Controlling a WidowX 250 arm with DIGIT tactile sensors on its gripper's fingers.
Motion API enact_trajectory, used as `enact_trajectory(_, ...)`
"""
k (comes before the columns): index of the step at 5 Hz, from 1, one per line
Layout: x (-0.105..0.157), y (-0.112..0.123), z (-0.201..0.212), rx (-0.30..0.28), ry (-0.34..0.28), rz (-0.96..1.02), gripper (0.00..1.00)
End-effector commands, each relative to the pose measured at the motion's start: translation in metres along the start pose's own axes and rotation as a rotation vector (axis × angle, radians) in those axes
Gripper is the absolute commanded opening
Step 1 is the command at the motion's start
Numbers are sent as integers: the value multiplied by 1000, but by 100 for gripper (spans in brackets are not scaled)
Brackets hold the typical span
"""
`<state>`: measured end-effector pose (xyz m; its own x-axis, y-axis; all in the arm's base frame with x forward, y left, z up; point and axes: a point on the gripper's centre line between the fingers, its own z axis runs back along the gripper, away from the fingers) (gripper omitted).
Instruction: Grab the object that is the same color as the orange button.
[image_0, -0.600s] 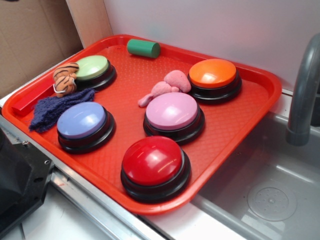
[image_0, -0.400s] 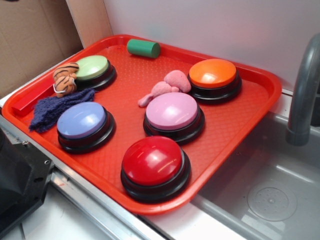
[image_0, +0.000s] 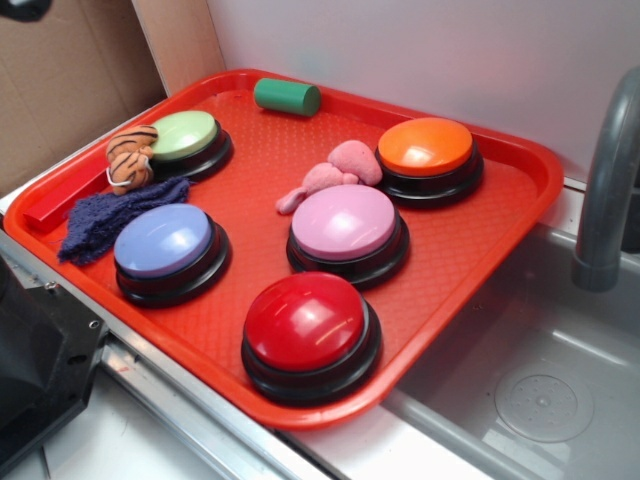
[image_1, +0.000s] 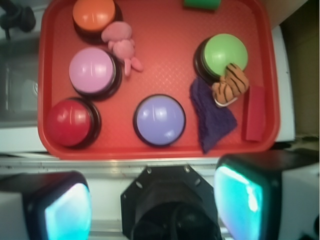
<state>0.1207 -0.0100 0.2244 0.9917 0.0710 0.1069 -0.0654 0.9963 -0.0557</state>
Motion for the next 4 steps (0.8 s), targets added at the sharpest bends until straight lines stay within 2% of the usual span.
enact_trajectory(1, 9, 20, -32, 4, -29, 154, 100)
enact_trajectory(2, 17, 34, -54, 6, -76, 232, 100)
enact_trajectory(3, 24, 63, -81, 93, -122, 400, 100)
enact_trajectory(4, 27, 80, -98, 102, -129, 474, 100)
